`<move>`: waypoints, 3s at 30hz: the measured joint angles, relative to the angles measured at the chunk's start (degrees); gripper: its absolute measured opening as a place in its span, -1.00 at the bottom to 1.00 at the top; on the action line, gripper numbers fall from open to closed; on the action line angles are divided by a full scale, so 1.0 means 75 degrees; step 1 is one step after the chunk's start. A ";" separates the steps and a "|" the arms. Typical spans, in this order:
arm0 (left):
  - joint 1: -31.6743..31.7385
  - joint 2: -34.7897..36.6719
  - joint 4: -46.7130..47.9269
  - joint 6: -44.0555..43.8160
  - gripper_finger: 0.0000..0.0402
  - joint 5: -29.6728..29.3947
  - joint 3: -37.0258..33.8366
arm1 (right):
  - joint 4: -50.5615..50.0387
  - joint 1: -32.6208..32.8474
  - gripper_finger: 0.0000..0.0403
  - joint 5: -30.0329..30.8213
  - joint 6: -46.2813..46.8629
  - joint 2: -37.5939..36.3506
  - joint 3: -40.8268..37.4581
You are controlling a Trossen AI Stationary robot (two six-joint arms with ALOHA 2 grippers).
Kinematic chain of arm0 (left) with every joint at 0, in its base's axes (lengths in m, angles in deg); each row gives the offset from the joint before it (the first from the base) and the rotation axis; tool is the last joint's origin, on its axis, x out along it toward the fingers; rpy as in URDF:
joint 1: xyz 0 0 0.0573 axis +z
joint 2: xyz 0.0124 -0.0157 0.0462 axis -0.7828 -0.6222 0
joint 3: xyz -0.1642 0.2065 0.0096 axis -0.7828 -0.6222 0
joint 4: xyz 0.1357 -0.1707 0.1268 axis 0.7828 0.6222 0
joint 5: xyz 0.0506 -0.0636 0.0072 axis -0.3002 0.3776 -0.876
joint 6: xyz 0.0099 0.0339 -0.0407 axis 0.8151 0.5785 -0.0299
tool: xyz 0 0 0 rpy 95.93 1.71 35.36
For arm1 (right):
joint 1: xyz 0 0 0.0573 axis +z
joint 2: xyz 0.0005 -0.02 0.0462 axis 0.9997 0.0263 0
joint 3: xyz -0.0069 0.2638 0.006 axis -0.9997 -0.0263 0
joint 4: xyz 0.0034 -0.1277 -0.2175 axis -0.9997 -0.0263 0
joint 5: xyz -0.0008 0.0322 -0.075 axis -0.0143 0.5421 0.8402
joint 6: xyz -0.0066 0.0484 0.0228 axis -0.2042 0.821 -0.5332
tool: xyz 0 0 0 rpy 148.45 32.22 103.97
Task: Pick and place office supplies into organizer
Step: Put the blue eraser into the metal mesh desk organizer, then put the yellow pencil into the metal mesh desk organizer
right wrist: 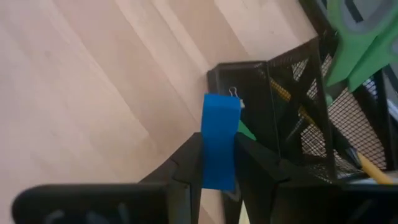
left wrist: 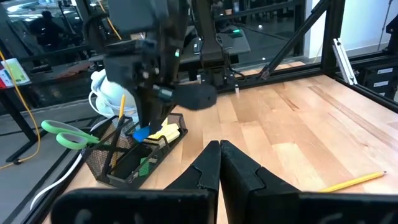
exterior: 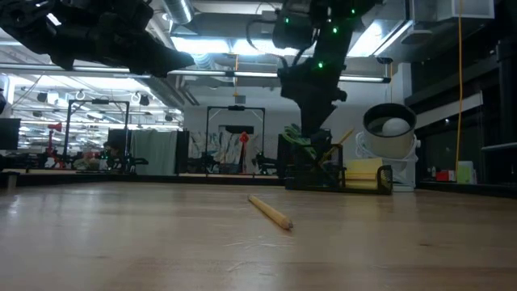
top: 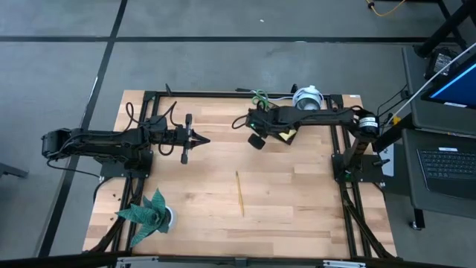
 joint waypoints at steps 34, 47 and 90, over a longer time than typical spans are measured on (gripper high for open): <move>0.0000 0.0000 0.0000 0.0006 -0.98 -0.0009 0.0000 | 0.2948 -0.0738 -0.58 0.0554 -0.0419 0.0006 -0.1986; 0.0000 0.0000 0.0000 0.0006 -0.99 -0.0020 0.0000 | 0.2978 -0.0738 -0.58 0.0539 -0.0618 0.0006 -0.1986; 0.0000 0.0000 0.0000 0.0015 -0.98 -0.0020 0.0000 | 0.2020 0.1302 -0.22 -0.0360 0.1607 0.0006 -0.0732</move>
